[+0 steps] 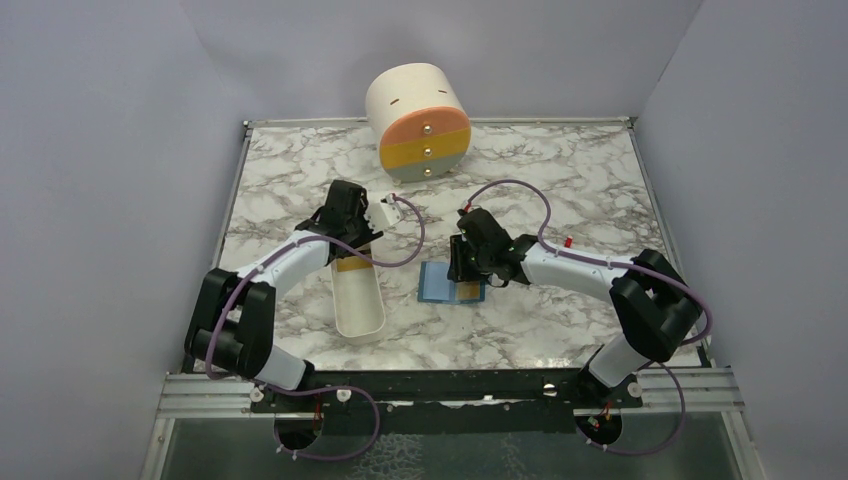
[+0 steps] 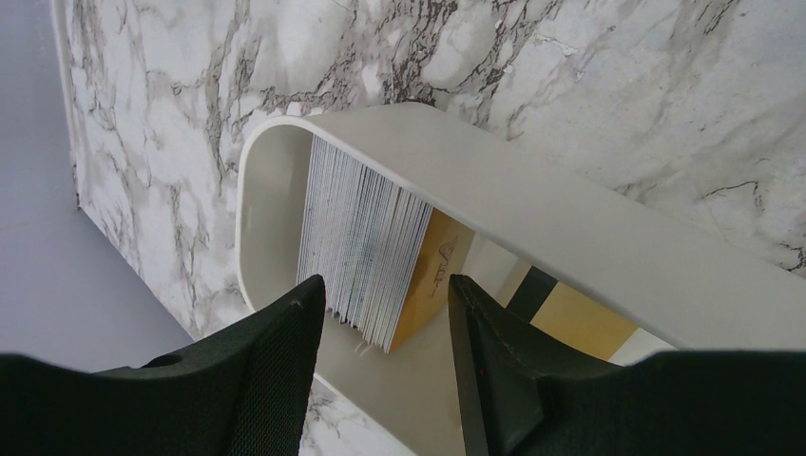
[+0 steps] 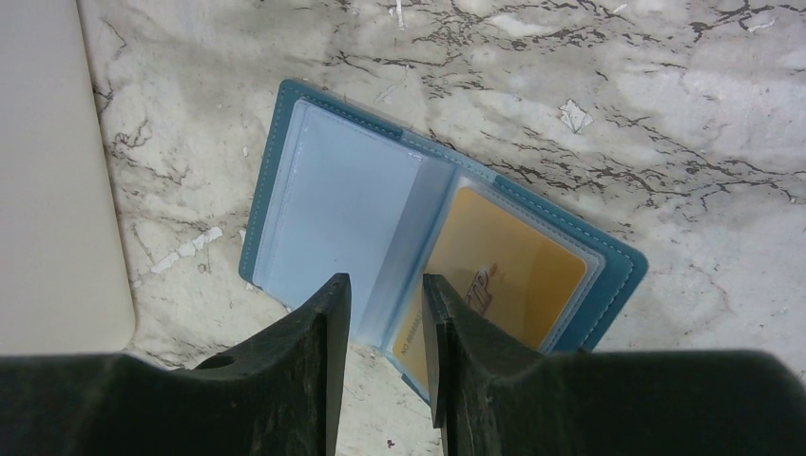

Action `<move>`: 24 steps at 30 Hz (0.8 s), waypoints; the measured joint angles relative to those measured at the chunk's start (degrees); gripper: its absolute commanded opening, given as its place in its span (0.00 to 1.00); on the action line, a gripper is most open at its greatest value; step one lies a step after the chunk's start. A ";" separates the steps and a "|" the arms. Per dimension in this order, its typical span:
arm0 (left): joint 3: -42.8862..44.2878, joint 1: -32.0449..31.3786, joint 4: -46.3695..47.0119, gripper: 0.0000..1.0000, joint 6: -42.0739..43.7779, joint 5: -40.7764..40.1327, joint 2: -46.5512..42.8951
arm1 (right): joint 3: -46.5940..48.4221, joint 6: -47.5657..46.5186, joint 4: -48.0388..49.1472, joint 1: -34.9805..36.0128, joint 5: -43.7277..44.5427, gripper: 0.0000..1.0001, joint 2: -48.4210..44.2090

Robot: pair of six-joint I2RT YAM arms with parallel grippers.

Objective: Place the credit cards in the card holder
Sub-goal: Pick up the credit card from the storage box.

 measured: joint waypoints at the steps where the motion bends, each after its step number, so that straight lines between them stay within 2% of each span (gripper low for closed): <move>1: 0.00 0.00 0.00 0.53 0.11 0.00 0.31 | 0.00 -0.02 0.02 0.00 0.00 0.34 0.00; 24: -0.09 0.11 3.89 0.53 1.92 -1.81 3.26 | 0.00 0.00 -0.04 0.00 0.02 0.34 0.09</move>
